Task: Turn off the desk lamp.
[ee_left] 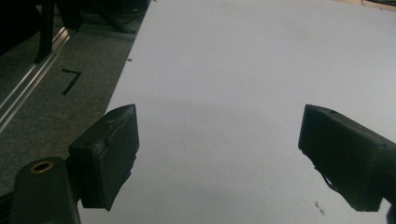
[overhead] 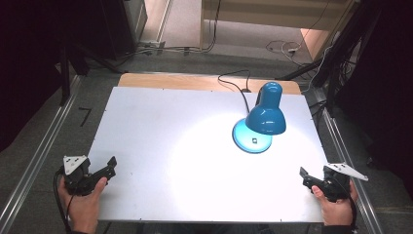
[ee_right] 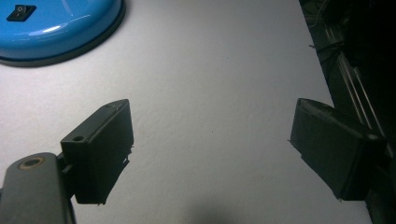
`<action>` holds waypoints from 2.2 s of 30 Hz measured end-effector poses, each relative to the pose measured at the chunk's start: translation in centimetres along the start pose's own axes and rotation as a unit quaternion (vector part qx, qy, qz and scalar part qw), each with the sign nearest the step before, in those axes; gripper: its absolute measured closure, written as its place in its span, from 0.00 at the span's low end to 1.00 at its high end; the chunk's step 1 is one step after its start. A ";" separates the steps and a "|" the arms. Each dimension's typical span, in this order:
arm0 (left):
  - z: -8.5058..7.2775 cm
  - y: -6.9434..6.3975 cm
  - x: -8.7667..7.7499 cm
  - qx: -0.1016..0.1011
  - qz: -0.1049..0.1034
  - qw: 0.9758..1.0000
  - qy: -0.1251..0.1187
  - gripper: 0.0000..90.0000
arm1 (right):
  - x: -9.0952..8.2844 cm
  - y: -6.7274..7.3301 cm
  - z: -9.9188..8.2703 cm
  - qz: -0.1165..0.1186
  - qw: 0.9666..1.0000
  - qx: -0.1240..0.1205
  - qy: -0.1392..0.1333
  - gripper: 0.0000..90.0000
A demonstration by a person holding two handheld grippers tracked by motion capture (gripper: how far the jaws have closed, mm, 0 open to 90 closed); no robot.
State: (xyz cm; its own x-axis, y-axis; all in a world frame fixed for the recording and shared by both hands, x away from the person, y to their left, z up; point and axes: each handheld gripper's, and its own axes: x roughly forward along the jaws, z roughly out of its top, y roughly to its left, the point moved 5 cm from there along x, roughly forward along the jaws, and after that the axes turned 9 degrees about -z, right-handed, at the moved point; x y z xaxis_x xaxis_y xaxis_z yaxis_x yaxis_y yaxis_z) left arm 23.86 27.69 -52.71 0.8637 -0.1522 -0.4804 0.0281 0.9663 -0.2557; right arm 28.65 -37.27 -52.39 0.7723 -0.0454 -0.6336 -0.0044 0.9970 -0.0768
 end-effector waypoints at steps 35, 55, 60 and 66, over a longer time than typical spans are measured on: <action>-0.1 -0.2 0.2 0.020 0.007 1.000 0.004 0.15 | 0.4 1.9 0.7 0.030 1.000 -0.001 -0.001 0.14; -0.1 -0.2 0.3 0.019 0.007 1.000 0.006 0.16 | 1.0 2.8 2.0 0.035 0.999 -0.010 -0.010 0.14; -0.1 -0.2 0.3 0.019 0.008 1.000 0.005 0.16 | 1.0 3.3 2.2 0.039 0.999 -0.012 -0.011 0.14; -0.1 -0.2 0.3 0.020 0.010 1.000 0.004 0.16 | 1.3 4.2 2.3 0.045 0.999 -0.014 -0.009 0.14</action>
State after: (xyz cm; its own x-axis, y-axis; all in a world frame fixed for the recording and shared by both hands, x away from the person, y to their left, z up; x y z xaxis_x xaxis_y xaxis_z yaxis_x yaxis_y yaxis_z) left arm 24.05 27.48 -52.91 0.8600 -0.1340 -0.4924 0.0303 0.9766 -0.2128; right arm 31.08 -33.00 -51.72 0.7797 0.0461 -0.6245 -0.0927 0.9948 -0.0422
